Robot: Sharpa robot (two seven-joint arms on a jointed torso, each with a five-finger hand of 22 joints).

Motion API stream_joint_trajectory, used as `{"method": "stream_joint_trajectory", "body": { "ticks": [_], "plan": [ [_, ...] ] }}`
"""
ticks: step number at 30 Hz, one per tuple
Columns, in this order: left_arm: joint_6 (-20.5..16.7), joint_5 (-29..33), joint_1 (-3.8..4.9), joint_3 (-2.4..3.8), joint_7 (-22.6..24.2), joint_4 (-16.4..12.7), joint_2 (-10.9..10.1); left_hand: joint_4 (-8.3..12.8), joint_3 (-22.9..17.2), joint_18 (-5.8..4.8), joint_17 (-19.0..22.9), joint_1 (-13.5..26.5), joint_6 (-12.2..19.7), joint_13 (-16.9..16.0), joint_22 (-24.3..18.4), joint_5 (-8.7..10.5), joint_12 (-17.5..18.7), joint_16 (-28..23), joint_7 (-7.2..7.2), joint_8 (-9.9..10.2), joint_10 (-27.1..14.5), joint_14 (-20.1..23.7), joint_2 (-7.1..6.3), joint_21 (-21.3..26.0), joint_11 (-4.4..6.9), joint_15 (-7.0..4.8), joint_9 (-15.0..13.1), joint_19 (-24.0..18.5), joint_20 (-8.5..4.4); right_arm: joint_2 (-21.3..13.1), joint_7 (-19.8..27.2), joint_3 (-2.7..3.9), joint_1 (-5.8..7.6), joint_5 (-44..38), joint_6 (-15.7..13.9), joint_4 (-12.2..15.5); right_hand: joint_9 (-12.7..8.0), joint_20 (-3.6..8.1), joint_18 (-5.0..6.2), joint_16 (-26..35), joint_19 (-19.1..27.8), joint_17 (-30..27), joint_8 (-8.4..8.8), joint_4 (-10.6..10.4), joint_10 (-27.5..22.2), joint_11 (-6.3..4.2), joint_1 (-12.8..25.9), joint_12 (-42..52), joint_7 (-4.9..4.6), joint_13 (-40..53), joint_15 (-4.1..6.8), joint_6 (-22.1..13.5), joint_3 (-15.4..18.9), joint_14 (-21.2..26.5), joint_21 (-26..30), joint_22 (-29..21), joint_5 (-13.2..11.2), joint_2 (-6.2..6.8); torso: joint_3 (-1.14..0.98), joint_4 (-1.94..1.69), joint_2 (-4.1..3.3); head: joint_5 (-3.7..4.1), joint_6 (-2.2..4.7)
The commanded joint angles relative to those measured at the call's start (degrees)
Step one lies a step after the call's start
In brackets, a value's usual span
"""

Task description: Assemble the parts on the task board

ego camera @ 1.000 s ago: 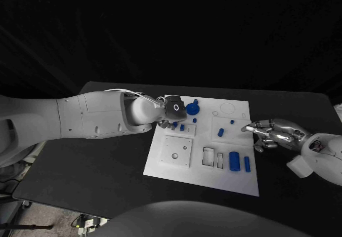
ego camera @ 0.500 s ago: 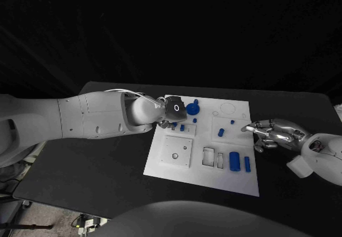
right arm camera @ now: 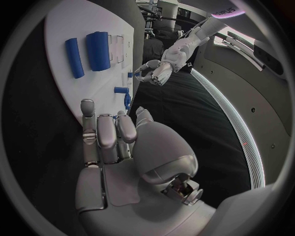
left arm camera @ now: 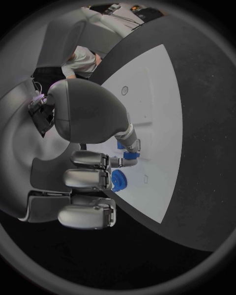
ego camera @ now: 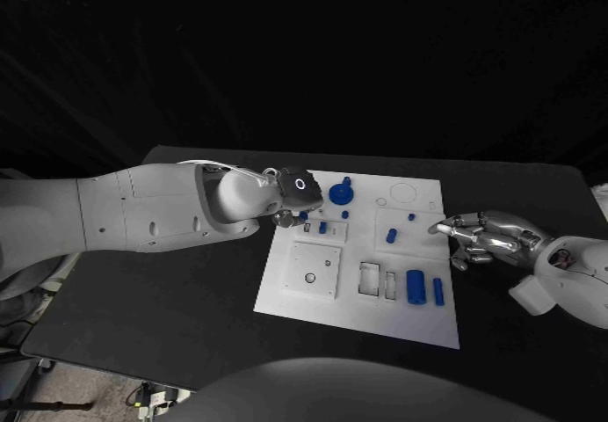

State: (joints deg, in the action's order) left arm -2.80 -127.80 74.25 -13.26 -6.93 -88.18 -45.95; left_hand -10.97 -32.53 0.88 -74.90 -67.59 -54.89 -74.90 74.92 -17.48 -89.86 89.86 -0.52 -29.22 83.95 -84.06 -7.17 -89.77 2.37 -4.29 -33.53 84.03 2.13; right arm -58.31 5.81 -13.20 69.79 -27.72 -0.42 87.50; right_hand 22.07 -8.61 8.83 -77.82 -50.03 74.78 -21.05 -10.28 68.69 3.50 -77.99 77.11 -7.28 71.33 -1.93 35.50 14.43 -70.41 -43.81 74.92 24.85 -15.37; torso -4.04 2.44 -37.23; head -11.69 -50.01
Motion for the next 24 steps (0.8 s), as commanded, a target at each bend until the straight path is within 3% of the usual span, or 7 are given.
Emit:
{"method": "stream_joint_trajectory", "body": {
  "ticks": [1, 7, 11, 17, 24],
  "plan": [
    [0.02, 16.47, 0.50, 0.06, -10.09, -1.43, -0.50, -0.05, -0.22, -0.88, -15.10, 0.11, -0.42, -15.10, 15.08, -2.09, -0.14, 0.14, -0.07, -5.57, 6.05, -5.94, 0.42, -0.23, 0.64, -0.35, -7.49, 5.97, -0.15, 0.11, -0.10, -0.01, -0.05, 0.04, 0.69, 0.10, -0.07, 0.09, 0.42, -0.22, 0.41, -0.09, 0.33, 0.05, -0.26, -0.02, -0.72, -0.17, 0.04, -0.07, 0.06, 0.45, -0.49, 0.54, 0.29, 2.76, 0.28, -0.10, -0.09, 0.01, 0.01, 0.00, 0.01],
    [-0.07, 35.27, 1.04, 0.06, -19.44, -3.61, -1.00, -0.76, 1.14, -0.88, -15.10, 0.70, -0.34, -15.10, 15.08, -7.38, -0.14, 0.14, 0.61, -6.32, 6.05, -5.94, 1.30, -0.23, 1.14, -1.24, -8.77, 5.97, -0.94, 0.32, -0.23, -0.01, -0.05, 0.04, 0.53, 0.23, -0.12, 0.10, 0.42, -0.19, 0.42, -0.16, 0.36, 0.27, -0.33, -0.03, -0.96, -0.20, 0.06, -0.13, 0.07, 0.48, -0.67, 0.62, 0.27, 2.76, 0.46, -0.02, -0.05, 0.08, -0.01, 0.29, 0.01],
    [-0.04, 46.80, 1.17, 0.06, -25.50, -4.26, -0.58, -1.85, 2.55, -0.78, -15.10, 1.57, -0.39, -15.10, 14.95, -10.97, -0.14, 0.14, 0.87, -5.76, 6.05, -5.94, 1.93, 0.13, 1.22, -1.53, -8.75, 5.73, -1.30, 0.34, -0.25, -0.01, -0.05, 0.03, 0.31, 0.41, -0.17, 0.10, 0.42, -0.19, 0.46, -0.18, 0.40, 0.44, -0.39, -0.04, -1.15, -0.24, 0.06, -0.19, 0.08, 0.51, -0.85, 0.65, 0.29, 2.76, 0.77, 0.06, -0.06, 0.10, -0.06, 0.61, 0.01],
    [1.12, 52.96, 1.22, 0.05, -31.94, -4.27, 0.75, -2.22, 4.58, -0.59, -15.10, 1.97, -0.84, -15.10, 14.70, -14.27, -0.14, 0.14, 0.88, -5.17, 6.05, -5.94, 1.72, 0.83, 1.38, -1.79, -8.71, 5.30, -1.57, 0.28, -0.24, -0.01, -0.05, 0.03, 0.13, 0.64, -0.25, 0.12, 0.45, -0.13, 0.63, -0.30, 0.46, 0.61, -0.54, -0.05, -1.33, -0.32, 0.05, -0.34, 0.09, 0.56, -1.10, 0.79, 0.42, 2.72, 1.38, 0.16, -0.10, 0.11, -0.11, 0.74, 0.01],
    [3.41, 54.49, 1.18, 0.05, -37.74, -3.95, 2.22, -2.24, 5.12, -0.43, -15.10, 1.99, -1.28, -15.10, 14.48, -15.37, -0.14, 0.14, 0.83, -5.08, 6.05, -5.94, 2.06, 1.47, 1.31, -1.81, -8.79, 4.91, -1.64, 0.19, -0.18, -0.01, -0.05, 0.03, 0.08, 0.79, -0.32, 0.12, 0.46, -0.16, 0.72, -0.30, 0.52, 0.76, -0.59, -0.06, -1.51, -0.34, 0.05, -0.39, 0.09, 0.59, -1.36, 0.79, 0.48, 2.70, 1.89, 0.19, -0.07, 0.09, -0.08, 0.87, 0.01]
  ]
}}
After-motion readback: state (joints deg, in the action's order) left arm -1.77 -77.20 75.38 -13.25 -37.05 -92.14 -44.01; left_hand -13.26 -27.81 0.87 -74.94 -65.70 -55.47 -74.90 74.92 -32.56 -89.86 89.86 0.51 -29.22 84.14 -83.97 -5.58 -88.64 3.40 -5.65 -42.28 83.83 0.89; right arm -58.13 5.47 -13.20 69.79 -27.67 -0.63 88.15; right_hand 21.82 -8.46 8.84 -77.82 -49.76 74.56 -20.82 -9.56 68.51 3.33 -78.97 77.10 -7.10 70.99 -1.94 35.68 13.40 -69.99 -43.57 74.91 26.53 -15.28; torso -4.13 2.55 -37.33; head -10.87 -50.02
